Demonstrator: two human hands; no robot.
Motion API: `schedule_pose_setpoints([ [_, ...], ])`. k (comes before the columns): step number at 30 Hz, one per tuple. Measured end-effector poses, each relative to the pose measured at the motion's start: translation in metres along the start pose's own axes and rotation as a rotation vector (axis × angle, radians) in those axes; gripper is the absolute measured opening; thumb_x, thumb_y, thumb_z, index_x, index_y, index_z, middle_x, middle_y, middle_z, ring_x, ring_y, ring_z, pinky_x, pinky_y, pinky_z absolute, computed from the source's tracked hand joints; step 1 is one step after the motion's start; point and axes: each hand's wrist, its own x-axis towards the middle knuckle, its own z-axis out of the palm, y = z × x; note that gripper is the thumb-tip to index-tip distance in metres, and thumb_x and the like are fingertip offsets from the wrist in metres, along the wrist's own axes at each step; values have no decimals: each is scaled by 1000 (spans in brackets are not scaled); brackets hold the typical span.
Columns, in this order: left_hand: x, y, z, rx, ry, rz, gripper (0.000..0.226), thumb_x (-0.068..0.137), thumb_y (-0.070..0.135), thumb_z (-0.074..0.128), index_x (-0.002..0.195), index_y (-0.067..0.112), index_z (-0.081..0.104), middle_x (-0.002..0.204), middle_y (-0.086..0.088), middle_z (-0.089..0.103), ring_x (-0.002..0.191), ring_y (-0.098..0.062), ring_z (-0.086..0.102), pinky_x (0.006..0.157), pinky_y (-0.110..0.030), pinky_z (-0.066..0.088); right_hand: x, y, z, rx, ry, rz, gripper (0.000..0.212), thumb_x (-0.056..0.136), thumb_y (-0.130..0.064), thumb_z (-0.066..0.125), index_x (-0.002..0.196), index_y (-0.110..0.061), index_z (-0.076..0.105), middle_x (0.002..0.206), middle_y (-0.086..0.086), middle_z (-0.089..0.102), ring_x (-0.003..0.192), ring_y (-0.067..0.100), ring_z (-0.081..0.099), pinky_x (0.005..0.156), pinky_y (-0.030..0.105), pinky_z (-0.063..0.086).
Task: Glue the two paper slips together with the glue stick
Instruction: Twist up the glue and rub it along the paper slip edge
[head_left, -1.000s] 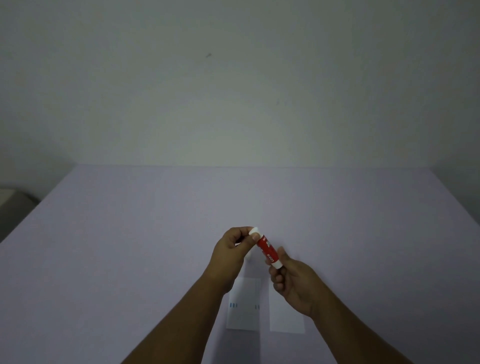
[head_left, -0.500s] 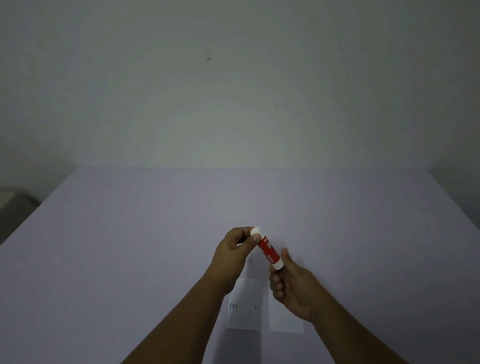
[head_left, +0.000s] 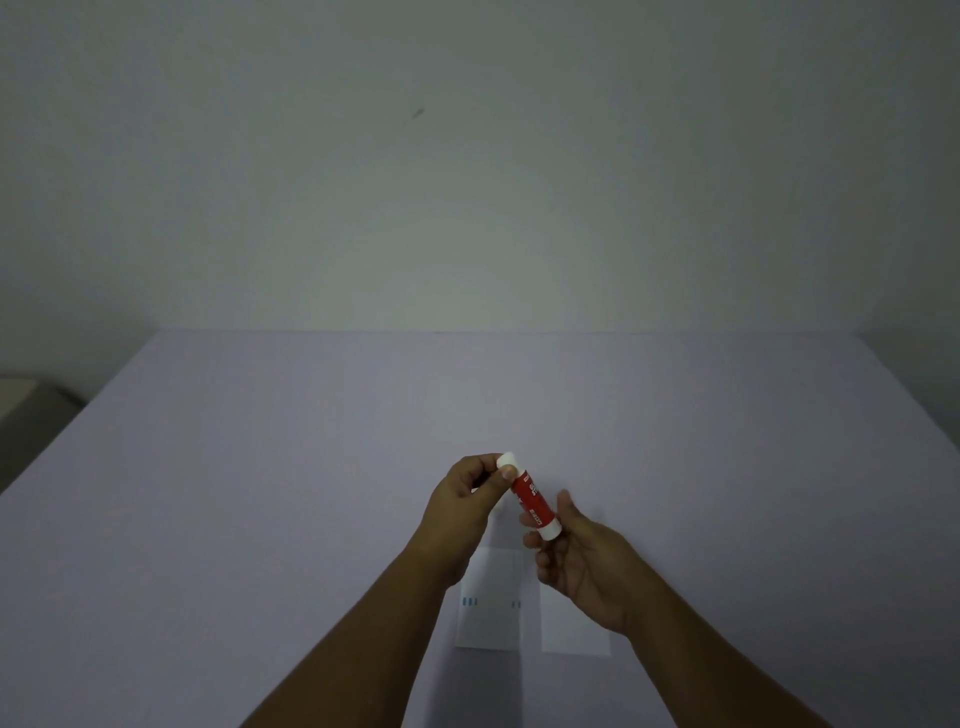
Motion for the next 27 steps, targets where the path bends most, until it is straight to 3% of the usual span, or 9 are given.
schedule_pose_setpoints([
  [4, -1, -5, -2, -34, -7, -23, 29, 90, 31, 58, 112, 13, 62, 113, -5, 66, 109, -16, 59, 89, -26, 43, 1, 0, 0, 21, -48, -87, 41, 67, -37, 70, 96, -9, 72, 85, 16, 69, 64, 17, 61, 62, 27, 57],
  [8, 0, -3, -3, -55, 22, -21, 30, 90, 32, 58, 114, 14, 61, 113, -3, 66, 109, -14, 58, 83, -20, 42, 2, 4, -1, -29, -22, -137, 40, 62, -31, 74, 96, -11, 72, 91, 16, 70, 69, 18, 64, 63, 26, 57],
  [13, -1, 1, 0, -54, 19, -18, 29, 90, 33, 57, 114, 16, 61, 113, -1, 65, 107, -9, 57, 78, -16, 41, -1, 6, -3, 64, 39, -126, 43, 69, -28, 68, 104, -3, 63, 81, 17, 72, 60, 17, 64, 56, 25, 57],
  [17, -1, 1, 2, -13, 3, -11, 30, 91, 32, 56, 115, 14, 60, 115, -4, 64, 109, -14, 57, 85, -22, 42, -2, 9, -3, 97, 50, -49, 50, 80, -36, 58, 112, 2, 56, 70, 15, 69, 57, 17, 64, 52, 25, 56],
  [20, -2, -1, 1, -4, -5, -22, 31, 91, 32, 56, 116, 13, 60, 116, -6, 64, 111, -17, 57, 90, -26, 42, -3, 9, -4, 75, 42, -33, 54, 76, -39, 59, 112, 0, 57, 76, 16, 70, 61, 19, 65, 55, 27, 56],
  [24, -5, -3, 1, -10, -27, -47, 31, 90, 32, 57, 114, 12, 61, 114, -6, 66, 111, -18, 58, 100, -34, 42, -2, 8, -1, 76, 14, -94, 43, 72, -36, 65, 104, -7, 66, 91, 20, 71, 67, 20, 65, 60, 28, 57],
  [27, -7, -5, 1, 2, -76, -77, 32, 89, 34, 58, 115, 17, 62, 114, -3, 66, 111, -15, 57, 97, -32, 41, -2, 6, 0, 49, 32, -153, 34, 75, -30, 63, 100, -7, 68, 88, 18, 69, 63, 16, 62, 58, 25, 55],
])
